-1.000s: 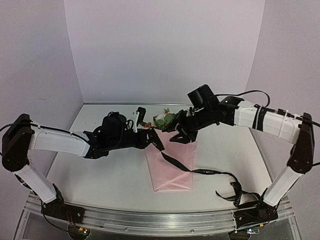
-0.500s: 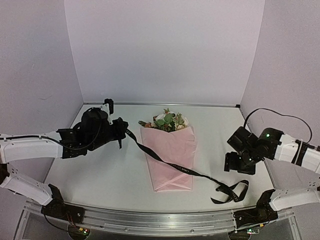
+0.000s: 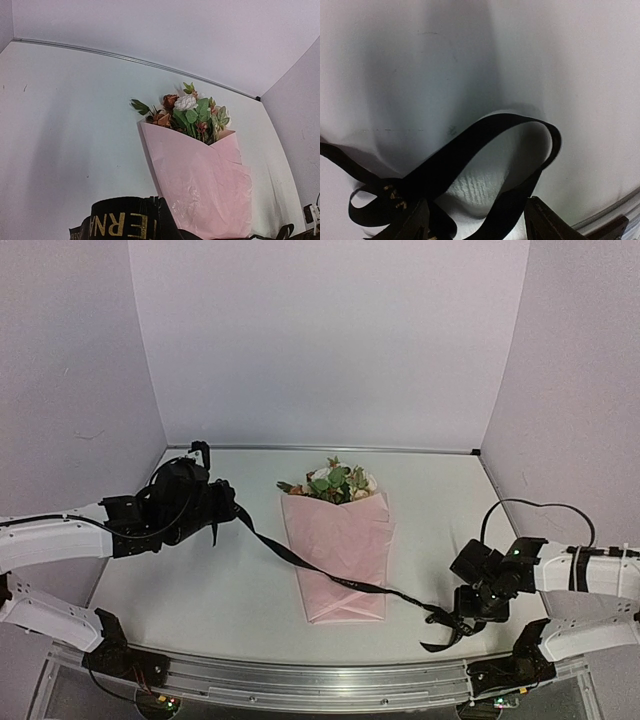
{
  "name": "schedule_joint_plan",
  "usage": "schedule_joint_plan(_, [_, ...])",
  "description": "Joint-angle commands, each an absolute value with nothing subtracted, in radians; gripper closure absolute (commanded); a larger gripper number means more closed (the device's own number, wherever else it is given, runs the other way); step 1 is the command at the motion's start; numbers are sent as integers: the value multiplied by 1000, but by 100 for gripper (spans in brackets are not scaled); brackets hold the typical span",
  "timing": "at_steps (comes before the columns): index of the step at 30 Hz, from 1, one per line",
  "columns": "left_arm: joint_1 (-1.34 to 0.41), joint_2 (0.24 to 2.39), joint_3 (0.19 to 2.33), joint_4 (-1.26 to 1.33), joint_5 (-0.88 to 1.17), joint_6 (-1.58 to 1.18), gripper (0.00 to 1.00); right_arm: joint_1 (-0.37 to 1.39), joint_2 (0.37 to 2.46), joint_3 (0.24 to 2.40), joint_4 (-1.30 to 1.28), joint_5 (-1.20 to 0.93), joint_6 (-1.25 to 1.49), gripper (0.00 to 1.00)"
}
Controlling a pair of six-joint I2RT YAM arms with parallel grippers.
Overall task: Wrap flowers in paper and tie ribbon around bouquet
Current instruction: Straighten the ribbon at the center of the board.
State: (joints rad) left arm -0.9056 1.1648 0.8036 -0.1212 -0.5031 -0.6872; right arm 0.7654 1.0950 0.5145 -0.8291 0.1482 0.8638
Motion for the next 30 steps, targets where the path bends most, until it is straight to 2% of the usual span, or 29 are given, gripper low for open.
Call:
schedule_joint_plan(1, [-896, 1149, 829, -148, -535, -691, 100, 766, 1130, 495, -692, 96, 837, 32])
schedule_joint_plan(6, [-883, 1147, 840, -170, -540, -696, 100, 767, 1132, 492, -680, 100, 846, 32])
schedule_joint_plan(11, [-878, 1132, 850, -176, -544, -689, 100, 762, 1057, 508, -813, 289, 912, 28])
schedule_joint_plan(18, [-877, 1144, 858, -169, -530, -686, 100, 756, 1153, 581, -811, 261, 1048, 42])
schedule_joint_plan(30, [-876, 1141, 848, -194, -552, -698, 100, 755, 1275, 489, -600, 300, 1198, 54])
